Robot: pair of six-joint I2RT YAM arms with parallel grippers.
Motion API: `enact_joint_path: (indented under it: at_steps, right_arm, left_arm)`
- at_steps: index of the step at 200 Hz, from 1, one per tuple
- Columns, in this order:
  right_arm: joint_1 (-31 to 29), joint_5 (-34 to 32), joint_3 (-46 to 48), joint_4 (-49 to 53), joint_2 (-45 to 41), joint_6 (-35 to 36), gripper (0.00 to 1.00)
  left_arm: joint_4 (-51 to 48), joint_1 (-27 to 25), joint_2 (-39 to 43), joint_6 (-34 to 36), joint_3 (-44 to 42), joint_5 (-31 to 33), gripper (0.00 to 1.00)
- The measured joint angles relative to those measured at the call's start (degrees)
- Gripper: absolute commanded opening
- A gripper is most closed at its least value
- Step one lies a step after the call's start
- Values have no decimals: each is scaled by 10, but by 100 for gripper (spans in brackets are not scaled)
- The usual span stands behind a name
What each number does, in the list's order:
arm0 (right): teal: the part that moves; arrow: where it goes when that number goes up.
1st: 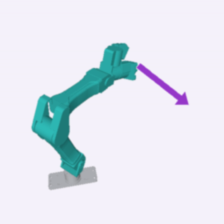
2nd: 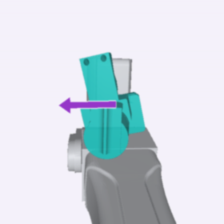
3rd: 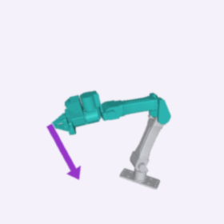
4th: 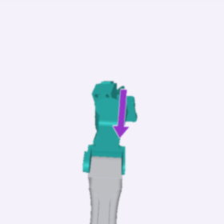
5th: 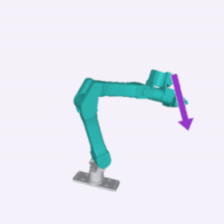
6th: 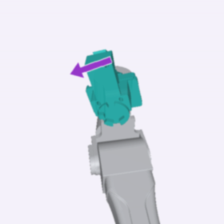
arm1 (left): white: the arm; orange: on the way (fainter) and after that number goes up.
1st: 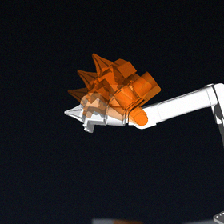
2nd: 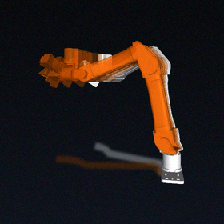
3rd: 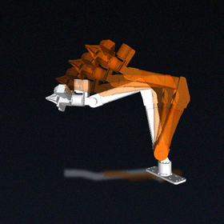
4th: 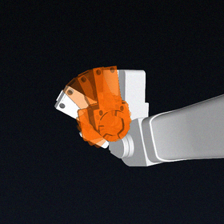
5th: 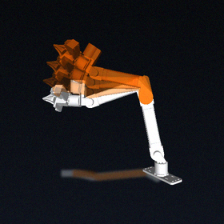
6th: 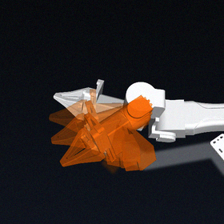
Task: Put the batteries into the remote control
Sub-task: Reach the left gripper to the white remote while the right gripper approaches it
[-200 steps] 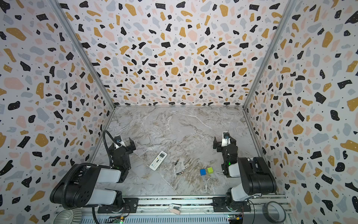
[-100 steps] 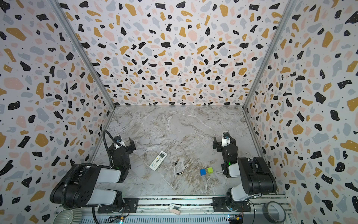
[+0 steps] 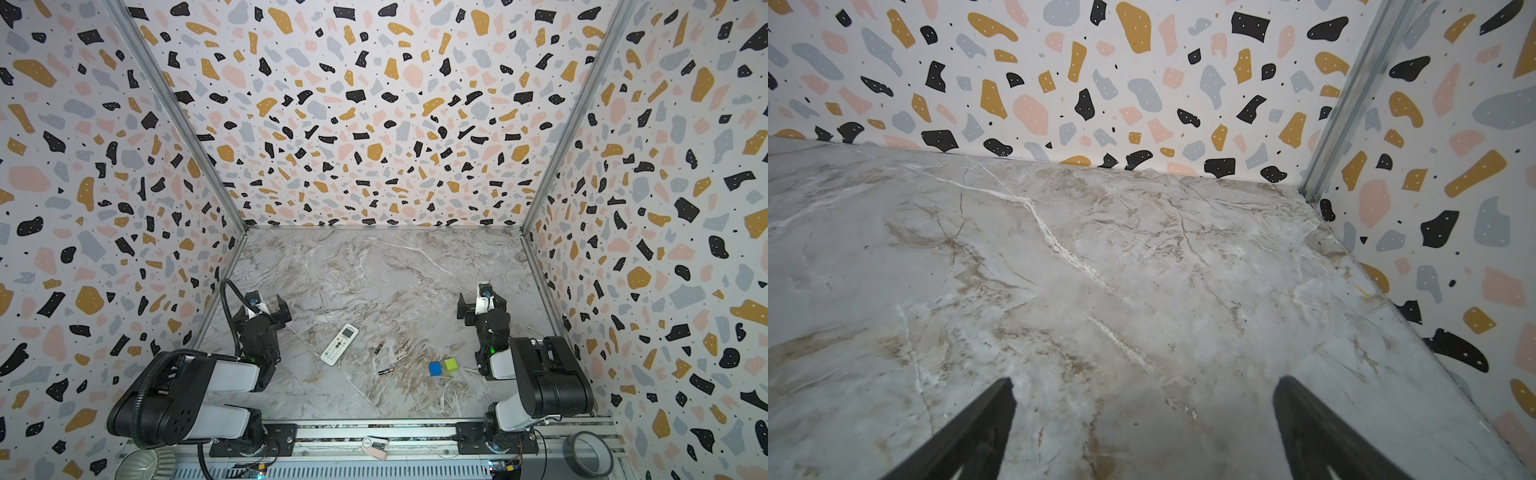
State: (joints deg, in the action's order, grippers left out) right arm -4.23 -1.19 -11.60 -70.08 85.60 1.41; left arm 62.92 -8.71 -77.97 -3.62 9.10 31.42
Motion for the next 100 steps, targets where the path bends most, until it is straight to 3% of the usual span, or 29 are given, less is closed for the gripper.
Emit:
enact_joint_path:
  at_steps: [45,64,100]
  right_arm:
    - [-111,-97,-82,173,-122,42,99]
    - [-169,-144,-135,260,-198,36,99]
    - [-219,-140,-233,434,-246,-15,99]
  left_arm:
    - [-211,0,153,-13,110,-45,100]
    - [-314,-6,219,-64,153,-55,100]
    - [-508,-8,219,-162,264,-109,100]
